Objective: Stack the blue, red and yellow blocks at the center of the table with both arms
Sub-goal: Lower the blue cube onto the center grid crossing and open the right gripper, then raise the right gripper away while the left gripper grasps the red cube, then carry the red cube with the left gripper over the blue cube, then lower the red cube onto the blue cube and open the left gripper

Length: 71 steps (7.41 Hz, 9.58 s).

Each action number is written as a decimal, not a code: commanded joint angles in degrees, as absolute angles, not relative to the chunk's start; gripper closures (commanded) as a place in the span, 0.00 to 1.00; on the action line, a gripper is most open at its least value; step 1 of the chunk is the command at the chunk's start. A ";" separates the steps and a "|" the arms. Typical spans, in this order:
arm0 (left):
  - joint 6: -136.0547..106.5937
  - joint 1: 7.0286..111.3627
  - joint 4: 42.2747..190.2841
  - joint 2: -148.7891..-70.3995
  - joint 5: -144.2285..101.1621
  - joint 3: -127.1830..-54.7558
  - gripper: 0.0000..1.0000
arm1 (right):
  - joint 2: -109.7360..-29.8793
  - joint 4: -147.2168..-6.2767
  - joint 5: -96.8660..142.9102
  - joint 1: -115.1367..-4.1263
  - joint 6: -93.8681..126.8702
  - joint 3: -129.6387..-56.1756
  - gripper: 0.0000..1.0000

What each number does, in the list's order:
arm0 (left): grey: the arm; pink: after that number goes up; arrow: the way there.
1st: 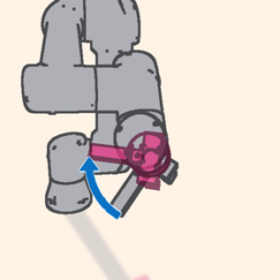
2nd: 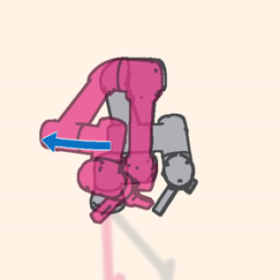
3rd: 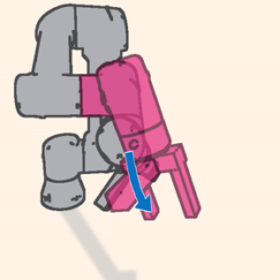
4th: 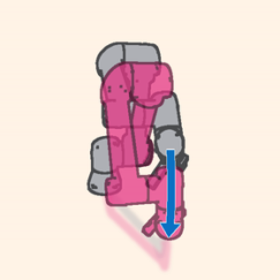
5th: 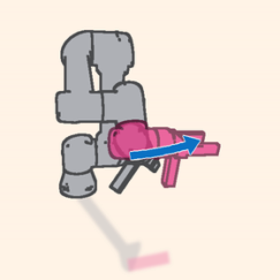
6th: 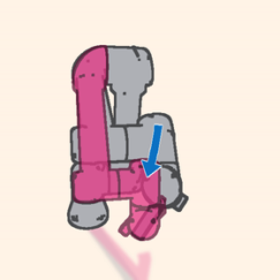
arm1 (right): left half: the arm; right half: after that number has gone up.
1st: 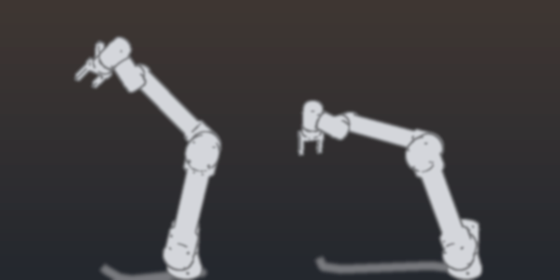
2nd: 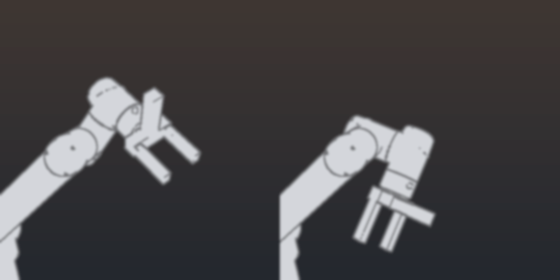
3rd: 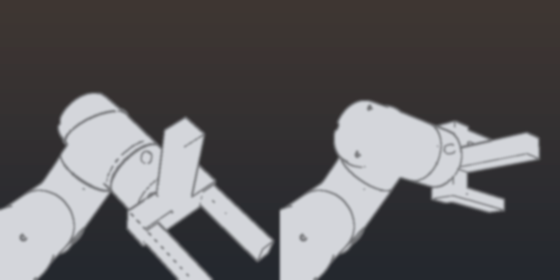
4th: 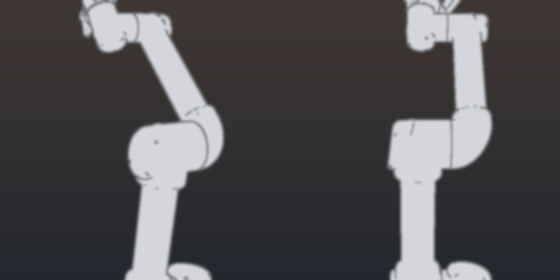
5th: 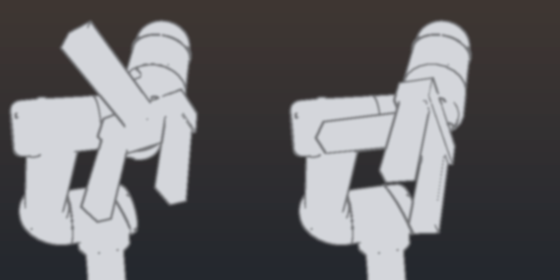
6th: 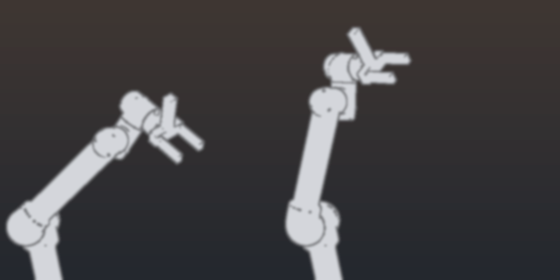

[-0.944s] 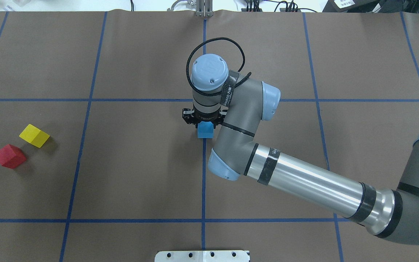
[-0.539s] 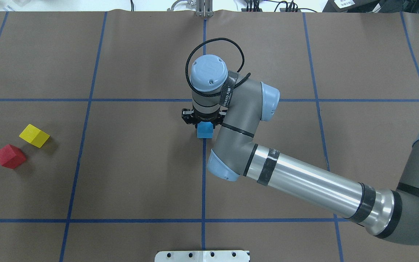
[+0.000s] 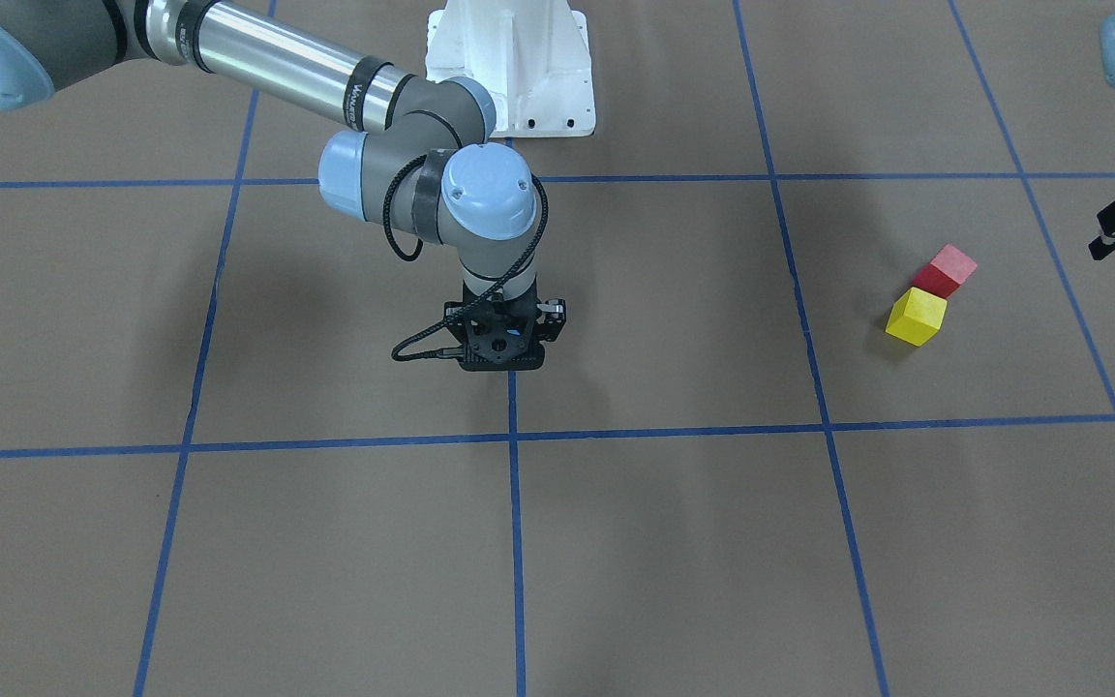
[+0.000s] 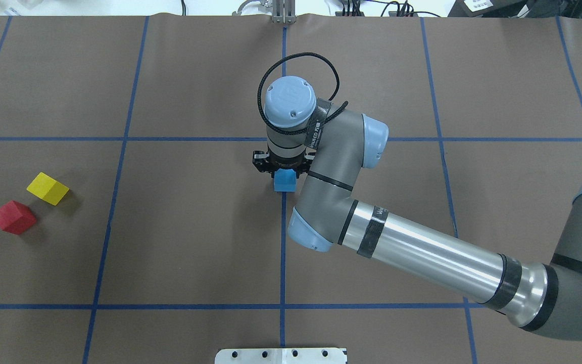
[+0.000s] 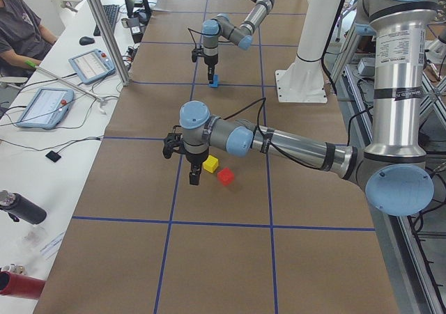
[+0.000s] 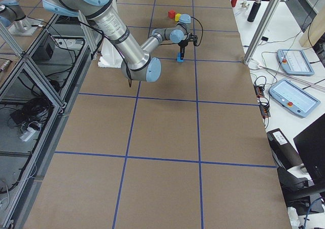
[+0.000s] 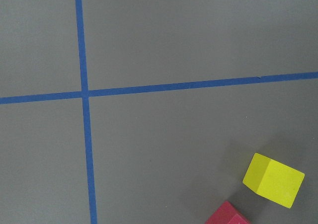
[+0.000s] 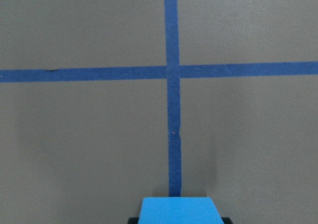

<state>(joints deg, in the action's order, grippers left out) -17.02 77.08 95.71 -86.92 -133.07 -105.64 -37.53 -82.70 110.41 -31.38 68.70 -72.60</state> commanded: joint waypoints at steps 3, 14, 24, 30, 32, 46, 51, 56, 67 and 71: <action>-19.76 75.68 96.41 -86.57 -133.07 -105.82 0.00 | -36.83 -82.53 110.39 -31.73 68.29 -73.38 0.00; -8.88 52.57 123.49 -78.04 -125.69 -103.01 0.00 | -51.85 -82.44 113.47 -36.83 64.78 -87.89 0.00; -8.96 51.77 123.40 -82.79 -125.77 -96.42 1.00 | -52.82 -82.35 112.76 -36.56 64.78 -87.89 0.00; -44.89 48.11 94.33 -95.46 -128.67 -116.98 1.00 | -60.33 -74.93 115.29 -39.97 61.98 -89.46 0.00; -63.03 38.79 91.17 -113.02 -126.32 -111.05 1.00 | -68.43 -71.02 125.10 -49.25 52.45 -89.91 0.00; -54.23 32.43 87.45 -146.87 -110.39 -78.05 1.00 | -81.30 -69.43 131.04 -60.82 41.22 -91.14 0.00; -54.05 31.99 87.45 -148.09 -110.39 -76.12 1.00 | -81.21 -69.43 131.04 -60.82 41.22 -91.06 0.00; -54.14 32.08 88.68 -148.27 -110.30 -74.63 1.00 | -81.21 -69.43 131.04 -60.82 41.22 -91.06 0.00; -54.58 31.99 90.62 -148.53 -109.51 -73.39 1.00 | -80.95 -69.43 131.04 -60.73 41.22 -90.62 0.00; -54.49 32.08 90.00 -148.10 -109.69 -74.00 1.00 | -80.68 -69.43 131.04 -60.73 41.31 -90.44 0.00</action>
